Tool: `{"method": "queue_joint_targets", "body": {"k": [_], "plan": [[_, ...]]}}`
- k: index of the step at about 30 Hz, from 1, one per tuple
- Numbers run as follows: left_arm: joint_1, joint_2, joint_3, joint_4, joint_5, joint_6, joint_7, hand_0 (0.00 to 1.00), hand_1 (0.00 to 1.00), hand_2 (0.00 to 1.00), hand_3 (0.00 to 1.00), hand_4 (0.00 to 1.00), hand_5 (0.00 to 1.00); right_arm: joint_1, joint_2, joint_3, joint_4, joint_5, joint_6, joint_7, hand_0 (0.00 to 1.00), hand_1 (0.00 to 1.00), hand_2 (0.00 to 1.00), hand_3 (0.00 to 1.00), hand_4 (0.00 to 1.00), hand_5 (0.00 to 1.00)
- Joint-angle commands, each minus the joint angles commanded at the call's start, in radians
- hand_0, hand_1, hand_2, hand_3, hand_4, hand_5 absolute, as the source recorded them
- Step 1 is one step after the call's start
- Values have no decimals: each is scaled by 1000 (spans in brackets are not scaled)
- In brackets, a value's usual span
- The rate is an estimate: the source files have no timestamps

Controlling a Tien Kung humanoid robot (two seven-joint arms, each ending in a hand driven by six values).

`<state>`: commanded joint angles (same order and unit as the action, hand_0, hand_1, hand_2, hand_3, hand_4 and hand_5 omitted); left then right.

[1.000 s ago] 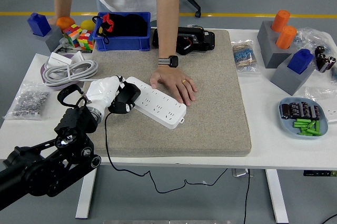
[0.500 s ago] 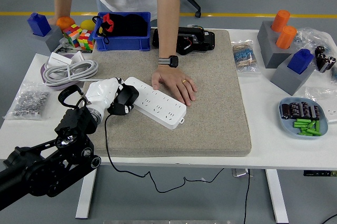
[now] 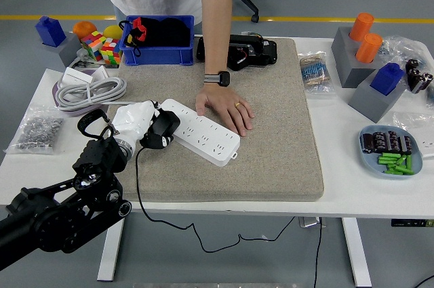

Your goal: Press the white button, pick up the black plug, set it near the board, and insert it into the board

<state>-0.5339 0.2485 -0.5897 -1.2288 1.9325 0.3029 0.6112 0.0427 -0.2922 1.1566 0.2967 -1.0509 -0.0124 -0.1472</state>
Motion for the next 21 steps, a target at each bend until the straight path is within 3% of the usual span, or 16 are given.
{"method": "queue_joint_targets", "body": {"k": [8,21], "plan": [[-24,-4,4,1,0,-33,34,228,236,243,570,678,2,1,-1,-1,0,0,0,0,630,630,613,596,667,442],[-51,-3,6,4,-10,-126,34,219,227,237,570,677,2,-1,-2,5,0,-1,0,0,631,631,612,596,667,441]]}}
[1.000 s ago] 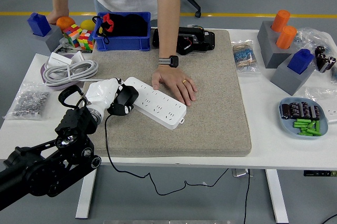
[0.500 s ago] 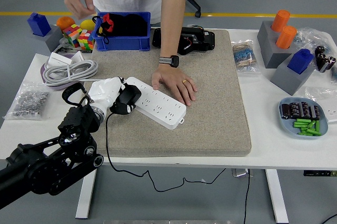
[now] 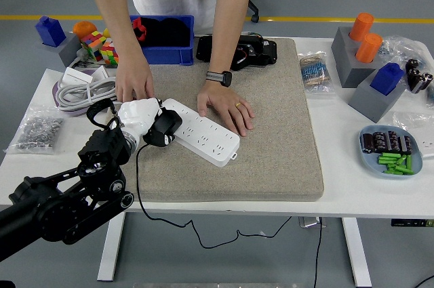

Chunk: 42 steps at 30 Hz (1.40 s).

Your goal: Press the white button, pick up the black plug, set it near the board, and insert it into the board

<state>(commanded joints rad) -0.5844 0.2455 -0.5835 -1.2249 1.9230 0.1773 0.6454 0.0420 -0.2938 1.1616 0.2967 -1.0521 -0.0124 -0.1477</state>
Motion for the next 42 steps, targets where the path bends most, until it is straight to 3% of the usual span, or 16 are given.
{"method": "queue_joint_targets", "body": {"k": [9,24,42], "plan": [[-14,4,2,0,-4,-40,0,216,225,236,570,676,2,0,-1,4,0,-1,0,0,631,630,612,596,667,441],[-25,3,4,33,-13,-56,0,211,216,228,569,672,2,0,0,7,0,-1,0,0,631,629,612,596,667,441],[-40,6,14,30,-43,-92,0,214,220,229,569,670,2,0,0,9,1,-1,0,0,631,630,612,596,667,441]]}}
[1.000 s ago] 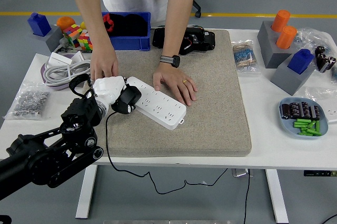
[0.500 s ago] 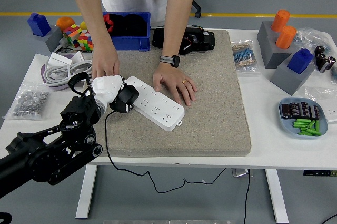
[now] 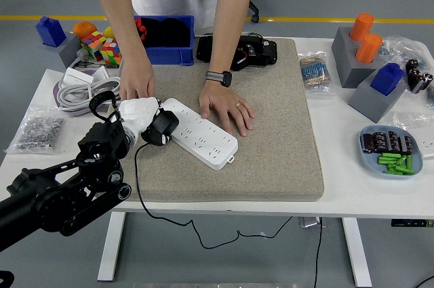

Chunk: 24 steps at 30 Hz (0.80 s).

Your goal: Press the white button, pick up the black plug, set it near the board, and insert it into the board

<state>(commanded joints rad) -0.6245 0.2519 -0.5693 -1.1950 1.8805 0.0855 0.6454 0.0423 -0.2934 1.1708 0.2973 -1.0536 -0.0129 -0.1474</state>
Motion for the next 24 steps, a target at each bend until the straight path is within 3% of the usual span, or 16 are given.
{"method": "queue_joint_targets", "body": {"k": [4,5,10,11,22,23,24], "plan": [[-2,-1,-2,2,-7,-11,0,214,220,229,569,670,2,0,0,-1,0,0,0,0,631,630,612,596,667,441],[-2,-1,-3,2,-8,-13,0,272,415,418,578,796,2,-1,0,-1,0,0,0,0,631,630,613,596,667,441],[-2,-1,-6,-1,-16,-26,0,272,415,418,578,796,2,-2,1,-2,-1,1,0,0,631,630,613,596,667,441],[-2,-1,-6,-2,-16,-27,0,310,481,487,579,894,2,-2,1,-2,-1,1,0,0,631,630,612,596,666,441],[-2,-1,-9,-9,-29,-5,0,369,531,506,607,941,61,-2,2,-2,-1,2,0,0,631,630,613,596,666,440],[-2,-1,-9,-9,-31,-4,0,538,665,616,704,983,190,-2,2,-2,-1,1,0,0,630,630,612,596,666,441],[-2,-1,-9,-9,-32,-2,0,538,665,616,704,983,190,-2,2,-2,-1,1,0,0,630,630,612,596,666,441]]}}
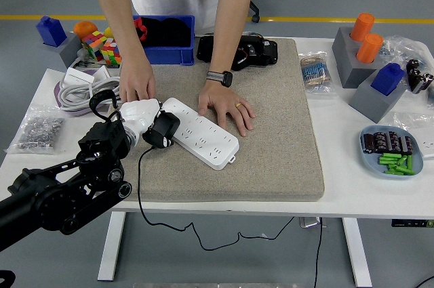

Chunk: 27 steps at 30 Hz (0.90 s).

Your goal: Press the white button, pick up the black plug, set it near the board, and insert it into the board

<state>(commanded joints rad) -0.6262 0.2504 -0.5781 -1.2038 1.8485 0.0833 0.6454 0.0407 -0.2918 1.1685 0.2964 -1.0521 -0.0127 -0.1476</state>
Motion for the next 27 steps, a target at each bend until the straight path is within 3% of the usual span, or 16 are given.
{"method": "queue_joint_targets", "body": {"k": [4,5,10,11,16,17,22,23,27], "plan": [[1,-1,0,0,-2,2,0,538,665,616,704,983,190,0,0,-1,0,0,0,0,630,630,612,596,666,441],[1,-1,0,0,0,3,0,677,751,686,749,983,186,0,0,-1,0,0,0,0,631,629,612,596,667,440],[3,0,-2,-6,3,8,0,677,751,686,749,983,186,-1,1,-1,0,0,0,0,631,629,612,596,667,440],[3,-1,-2,-6,4,9,0,755,820,751,790,991,222,-1,1,-1,0,0,0,0,631,630,613,596,666,440],[6,1,-4,-12,8,13,0,755,820,751,790,991,222,-2,0,-3,-1,0,0,0,631,630,613,596,666,440],[7,1,-5,-13,9,14,0,847,885,825,849,998,247,-1,0,-4,0,0,0,0,631,630,613,595,666,440],[9,2,-5,-17,9,18,0,847,885,825,849,998,247,0,1,-3,0,0,0,0,631,630,613,595,666,440],[9,2,-5,-18,9,18,0,913,956,922,927,998,350,0,1,-3,0,1,0,0,631,630,613,596,666,440],[13,4,-7,-24,8,14,0,913,956,922,927,998,350,1,0,-5,0,1,0,0,631,630,613,596,666,440]]}}
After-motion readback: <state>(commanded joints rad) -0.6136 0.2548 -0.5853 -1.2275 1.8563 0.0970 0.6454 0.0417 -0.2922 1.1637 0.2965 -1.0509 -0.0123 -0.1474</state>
